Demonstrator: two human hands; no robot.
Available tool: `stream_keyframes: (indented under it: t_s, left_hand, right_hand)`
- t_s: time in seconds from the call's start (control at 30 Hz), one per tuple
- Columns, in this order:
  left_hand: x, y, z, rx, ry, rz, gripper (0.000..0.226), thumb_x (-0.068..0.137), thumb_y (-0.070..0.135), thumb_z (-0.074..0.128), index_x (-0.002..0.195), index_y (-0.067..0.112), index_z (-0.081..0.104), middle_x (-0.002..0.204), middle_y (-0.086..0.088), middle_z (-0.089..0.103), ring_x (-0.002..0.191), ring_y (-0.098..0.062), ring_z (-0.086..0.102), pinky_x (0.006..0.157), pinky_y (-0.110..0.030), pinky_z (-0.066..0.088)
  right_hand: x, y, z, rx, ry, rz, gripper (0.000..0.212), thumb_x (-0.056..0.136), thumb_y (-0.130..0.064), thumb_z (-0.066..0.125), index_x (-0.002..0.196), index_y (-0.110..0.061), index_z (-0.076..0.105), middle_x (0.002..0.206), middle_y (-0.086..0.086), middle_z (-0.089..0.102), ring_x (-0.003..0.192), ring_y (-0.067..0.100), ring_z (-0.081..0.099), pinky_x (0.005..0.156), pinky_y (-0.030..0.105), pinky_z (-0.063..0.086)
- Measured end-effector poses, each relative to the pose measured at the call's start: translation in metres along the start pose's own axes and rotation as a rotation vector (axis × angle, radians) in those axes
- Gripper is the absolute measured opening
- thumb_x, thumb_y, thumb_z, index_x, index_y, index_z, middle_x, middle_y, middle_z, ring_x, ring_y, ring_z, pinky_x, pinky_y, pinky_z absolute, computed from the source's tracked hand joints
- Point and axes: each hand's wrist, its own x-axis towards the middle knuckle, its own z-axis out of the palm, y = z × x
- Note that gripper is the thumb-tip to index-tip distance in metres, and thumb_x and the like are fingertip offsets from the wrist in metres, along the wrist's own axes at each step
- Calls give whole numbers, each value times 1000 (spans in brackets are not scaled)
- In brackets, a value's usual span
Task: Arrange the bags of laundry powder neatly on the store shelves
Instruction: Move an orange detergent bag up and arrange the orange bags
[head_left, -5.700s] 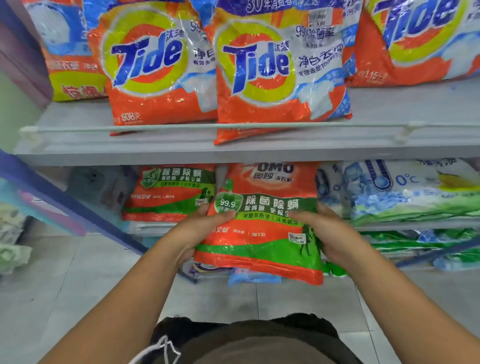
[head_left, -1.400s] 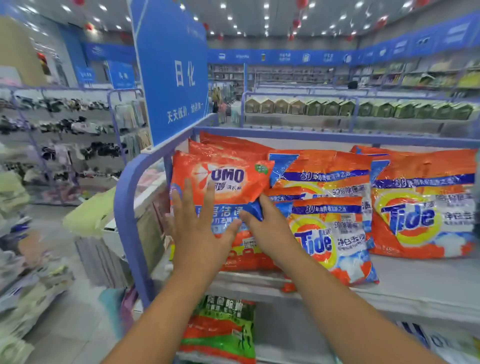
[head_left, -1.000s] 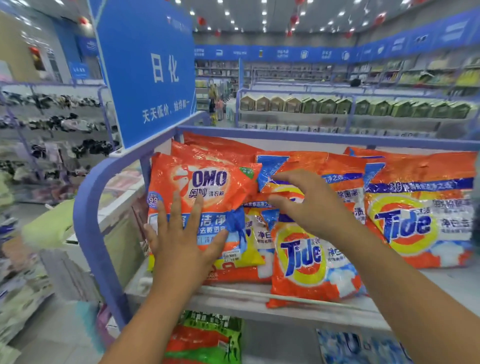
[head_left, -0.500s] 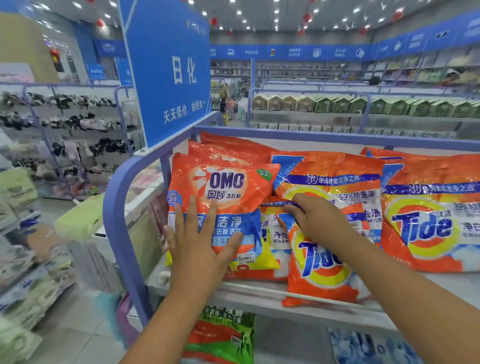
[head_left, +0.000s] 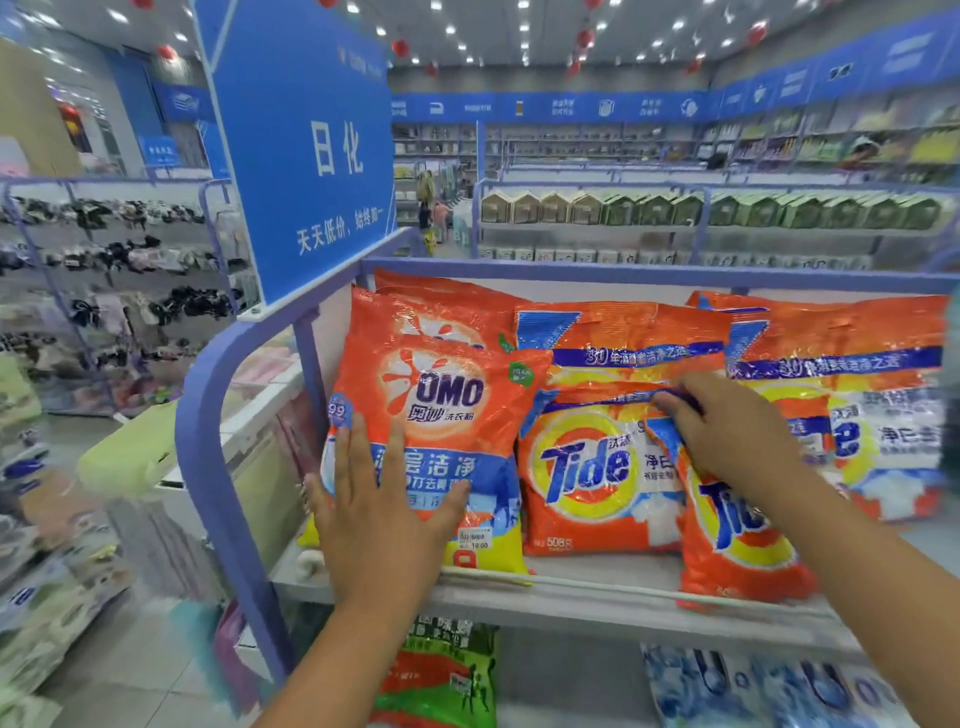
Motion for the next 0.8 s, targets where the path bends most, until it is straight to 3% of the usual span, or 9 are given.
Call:
stream_keyframes:
  t_s: [0.1, 0.17, 0.27, 0.37, 0.47, 0.53, 0.63, 0.73, 0.8]
  left_hand:
    - [4, -1, -1, -4, -43, 0, 98, 78, 90, 24, 160, 37, 17, 171, -3, 2, 157, -23, 5, 123, -56, 9]
    - [11, -5, -8, -85, -15, -2, 88, 81, 86, 37, 152, 34, 37, 165, -3, 19, 152, -26, 19, 120, -57, 19]
    - [27, -12, -24, -306, 159, -81, 61, 88, 57, 65, 133, 18, 56, 148, -5, 37, 138, -27, 35, 115, -53, 32]
    - [43, -20, -28, -427, 174, -224, 65, 86, 54, 70, 135, 19, 46, 139, -7, 43, 128, -27, 44, 107, -50, 42]
    - [57, -27, -28, -789, -48, -471, 59, 84, 64, 66, 124, 23, 50, 116, -3, 69, 95, -22, 70, 79, -46, 59]
    - [65, -30, -31, -863, -145, -561, 47, 88, 61, 65, 109, 19, 61, 95, -2, 76, 79, -24, 74, 68, -42, 60]
    - [73, -31, -33, -910, -188, -570, 42, 86, 58, 70, 104, 21, 63, 92, -3, 78, 80, -27, 76, 76, -49, 62]
    - [76, -32, -33, -1033, -183, -550, 30, 90, 45, 72, 107, 23, 62, 94, -6, 79, 79, -28, 77, 75, -50, 62]
    - [72, -31, -34, -1073, -118, -478, 15, 95, 38, 68, 106, 29, 63, 94, -4, 78, 77, -23, 77, 69, -43, 62]
  right_hand:
    - [-8, -4, 4, 42, 13, 24, 20, 98, -37, 58, 80, -29, 57, 75, -4, 53, 76, 26, 55, 61, 36, 40]
    - [-12, -11, 2, 61, 131, 42, 11, 95, -27, 64, 95, -17, 67, 88, 2, 61, 87, 26, 56, 74, 40, 48]
    - [-30, -47, -6, 242, 280, -102, 5, 93, -14, 67, 98, -12, 69, 94, -1, 63, 91, 18, 54, 83, 35, 48]
    - [-52, -105, -10, 589, -50, 18, 8, 99, -26, 60, 96, -24, 67, 89, -13, 63, 84, 4, 59, 75, 16, 46]
    - [-58, -145, 9, 680, -528, 195, 33, 98, -55, 51, 103, -23, 61, 95, -8, 66, 91, 12, 64, 79, 30, 53]
    - [-52, -158, 29, 716, -507, 222, 40, 95, -60, 52, 99, -22, 62, 95, -2, 68, 87, 17, 66, 78, 36, 53]
    - [-32, -165, 52, 883, -361, 394, 38, 88, -63, 61, 103, -29, 64, 99, -10, 70, 92, 12, 67, 85, 41, 57]
    - [-6, -170, 60, 1211, -364, 556, 32, 88, -41, 74, 114, -23, 67, 105, -2, 76, 98, 23, 74, 88, 43, 60]
    - [7, -171, 59, 1341, -366, 529, 22, 91, -26, 74, 112, -21, 69, 101, 3, 79, 91, 26, 77, 86, 46, 61]
